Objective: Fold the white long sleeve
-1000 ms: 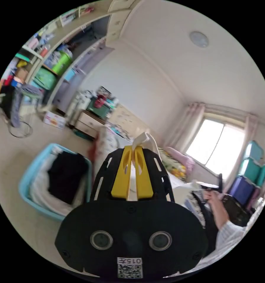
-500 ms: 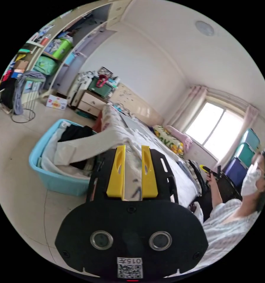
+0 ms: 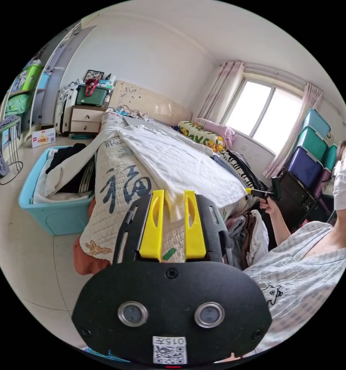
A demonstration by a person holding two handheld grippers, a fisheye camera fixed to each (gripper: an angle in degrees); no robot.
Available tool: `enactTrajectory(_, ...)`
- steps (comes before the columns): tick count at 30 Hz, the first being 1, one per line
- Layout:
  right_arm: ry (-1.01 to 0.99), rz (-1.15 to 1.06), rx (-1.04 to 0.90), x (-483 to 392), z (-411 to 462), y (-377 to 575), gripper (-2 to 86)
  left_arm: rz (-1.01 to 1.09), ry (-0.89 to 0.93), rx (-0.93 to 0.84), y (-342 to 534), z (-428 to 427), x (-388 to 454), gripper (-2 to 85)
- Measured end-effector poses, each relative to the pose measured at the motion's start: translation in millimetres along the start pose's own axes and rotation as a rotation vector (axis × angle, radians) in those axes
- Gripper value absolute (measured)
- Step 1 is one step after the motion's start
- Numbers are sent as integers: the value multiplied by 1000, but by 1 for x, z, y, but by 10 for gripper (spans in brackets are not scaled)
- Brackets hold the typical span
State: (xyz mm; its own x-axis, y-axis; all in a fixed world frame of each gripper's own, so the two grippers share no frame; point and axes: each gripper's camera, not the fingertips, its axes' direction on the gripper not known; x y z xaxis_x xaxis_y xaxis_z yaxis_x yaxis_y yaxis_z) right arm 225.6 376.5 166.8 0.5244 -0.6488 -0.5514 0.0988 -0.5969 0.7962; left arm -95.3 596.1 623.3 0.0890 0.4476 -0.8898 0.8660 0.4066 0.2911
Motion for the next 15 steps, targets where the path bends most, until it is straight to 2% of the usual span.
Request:
enactTrajectory(2, 24, -9, 3, -3, -4, 3, 33, 14, -3, -14, -8, -8, 11, 34)
enactTrajectory(4, 41, -37, 20, -10, -13, 9, 6, 42, -40, 48, -13, -35, 30, 18)
enactTrajectory(15, 194, -99, -26, -44, 2, 28, 12, 144, -236, 5, -36, -70, 98, 18)
